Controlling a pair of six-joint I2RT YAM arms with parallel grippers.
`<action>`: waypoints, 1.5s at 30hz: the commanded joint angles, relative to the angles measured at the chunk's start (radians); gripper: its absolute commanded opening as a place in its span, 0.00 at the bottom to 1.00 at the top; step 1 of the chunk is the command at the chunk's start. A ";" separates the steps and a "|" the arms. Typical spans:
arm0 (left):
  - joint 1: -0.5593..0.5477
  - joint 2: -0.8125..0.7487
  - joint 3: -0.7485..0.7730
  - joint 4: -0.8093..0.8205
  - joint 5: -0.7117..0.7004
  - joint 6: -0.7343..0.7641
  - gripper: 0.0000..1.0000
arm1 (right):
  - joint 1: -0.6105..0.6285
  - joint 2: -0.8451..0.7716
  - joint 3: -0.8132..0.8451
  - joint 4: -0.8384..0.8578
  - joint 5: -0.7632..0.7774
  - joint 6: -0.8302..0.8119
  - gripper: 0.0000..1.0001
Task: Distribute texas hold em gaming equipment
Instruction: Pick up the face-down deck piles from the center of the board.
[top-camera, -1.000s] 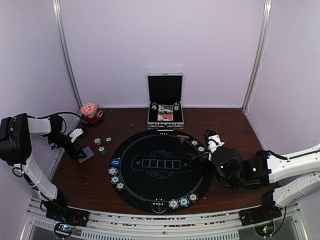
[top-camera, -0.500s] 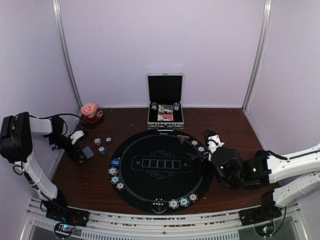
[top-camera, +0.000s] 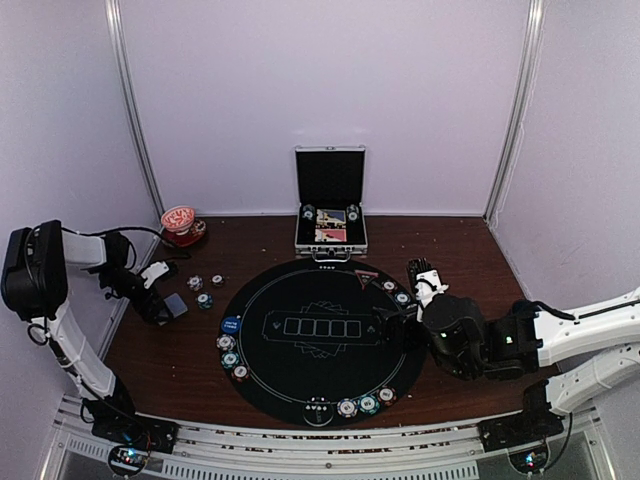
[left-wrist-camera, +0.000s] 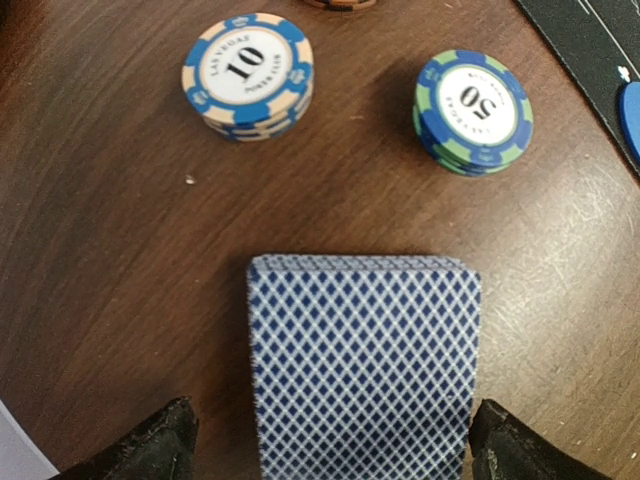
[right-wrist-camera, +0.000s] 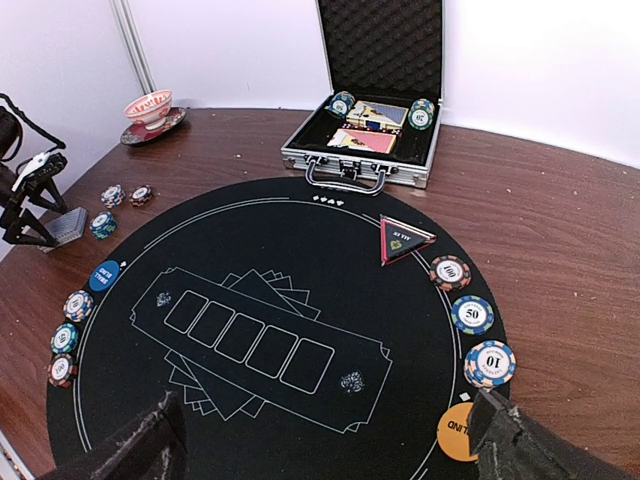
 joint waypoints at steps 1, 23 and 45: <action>0.007 0.027 0.042 -0.020 -0.024 0.010 0.98 | 0.008 -0.007 0.003 0.006 0.027 -0.012 1.00; -0.043 0.079 0.055 -0.061 -0.087 -0.006 0.98 | 0.013 -0.015 0.003 0.004 0.029 -0.011 1.00; -0.122 0.128 0.028 -0.084 -0.233 -0.030 0.94 | 0.018 -0.015 0.004 0.004 0.032 -0.015 1.00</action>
